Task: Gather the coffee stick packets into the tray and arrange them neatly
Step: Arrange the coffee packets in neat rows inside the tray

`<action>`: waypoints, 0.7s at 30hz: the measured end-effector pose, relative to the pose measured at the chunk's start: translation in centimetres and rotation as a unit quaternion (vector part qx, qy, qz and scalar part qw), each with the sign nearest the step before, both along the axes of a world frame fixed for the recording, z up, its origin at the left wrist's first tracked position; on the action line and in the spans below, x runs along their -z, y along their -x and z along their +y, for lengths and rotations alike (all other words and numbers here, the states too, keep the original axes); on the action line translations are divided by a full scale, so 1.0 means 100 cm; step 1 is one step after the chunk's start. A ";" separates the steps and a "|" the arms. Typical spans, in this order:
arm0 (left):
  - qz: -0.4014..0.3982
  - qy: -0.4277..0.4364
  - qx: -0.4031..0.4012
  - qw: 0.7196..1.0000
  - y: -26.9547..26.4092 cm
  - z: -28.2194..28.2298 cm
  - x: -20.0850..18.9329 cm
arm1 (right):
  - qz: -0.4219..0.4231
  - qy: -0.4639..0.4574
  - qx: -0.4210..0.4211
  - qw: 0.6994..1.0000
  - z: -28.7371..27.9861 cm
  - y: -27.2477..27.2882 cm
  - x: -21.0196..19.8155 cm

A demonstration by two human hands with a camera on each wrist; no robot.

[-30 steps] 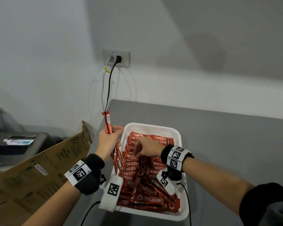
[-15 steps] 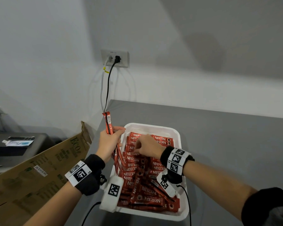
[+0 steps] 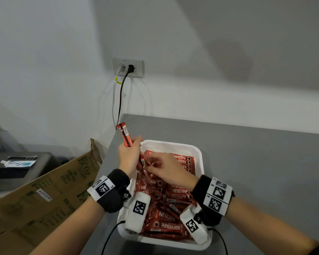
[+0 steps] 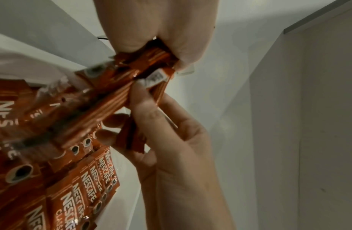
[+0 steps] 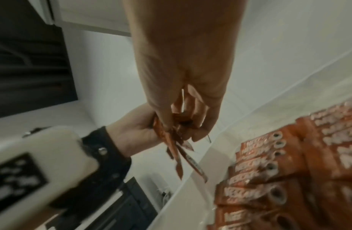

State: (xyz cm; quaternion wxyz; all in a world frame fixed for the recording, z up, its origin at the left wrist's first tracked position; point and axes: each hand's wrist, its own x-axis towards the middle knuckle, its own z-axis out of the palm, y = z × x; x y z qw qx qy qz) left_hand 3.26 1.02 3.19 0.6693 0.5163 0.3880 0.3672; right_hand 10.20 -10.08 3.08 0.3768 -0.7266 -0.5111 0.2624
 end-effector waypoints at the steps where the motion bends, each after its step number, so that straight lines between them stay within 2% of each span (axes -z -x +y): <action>1: 0.003 -0.001 -0.002 1.000 -0.001 -0.002 0.000 | 0.005 -0.009 0.006 1.000 -0.001 -0.004 0.000; 4: -0.009 0.024 0.003 1.000 -0.002 -0.001 0.000 | 0.050 -0.021 0.027 0.998 -0.008 -0.014 0.000; 6: -0.033 0.064 0.030 0.997 0.001 0.002 0.001 | 0.044 -0.023 0.071 0.996 -0.014 -0.022 0.002; 8: -0.032 0.106 0.087 0.990 0.006 0.005 0.002 | 0.072 -0.024 0.102 0.992 -0.021 -0.030 0.006; 10: -0.003 0.134 0.170 0.976 0.011 0.003 0.004 | 0.133 -0.029 0.091 0.986 -0.028 -0.034 0.008; 11: 0.011 0.141 0.206 0.968 0.013 0.000 0.006 | 0.138 -0.032 0.088 0.986 -0.030 -0.035 0.009; 12: 0.021 0.146 0.230 0.962 0.014 -0.002 0.006 | 0.121 -0.036 0.091 0.988 -0.033 -0.035 0.011; 16: 0.065 0.123 0.290 0.947 0.018 -0.010 0.002 | -0.062 -0.086 0.082 0.991 -0.036 -0.030 0.017; 18: 0.071 0.093 0.274 0.955 0.017 -0.011 0.000 | -0.075 -0.111 0.090 0.987 -0.035 -0.028 0.019; 19: 0.061 0.078 0.242 0.965 0.017 -0.011 0.000 | -0.042 -0.113 0.112 0.986 -0.035 -0.029 0.020; 21: 0.026 0.052 0.167 0.984 0.015 -0.011 0.000 | 0.075 -0.099 0.157 0.980 -0.033 -0.029 0.019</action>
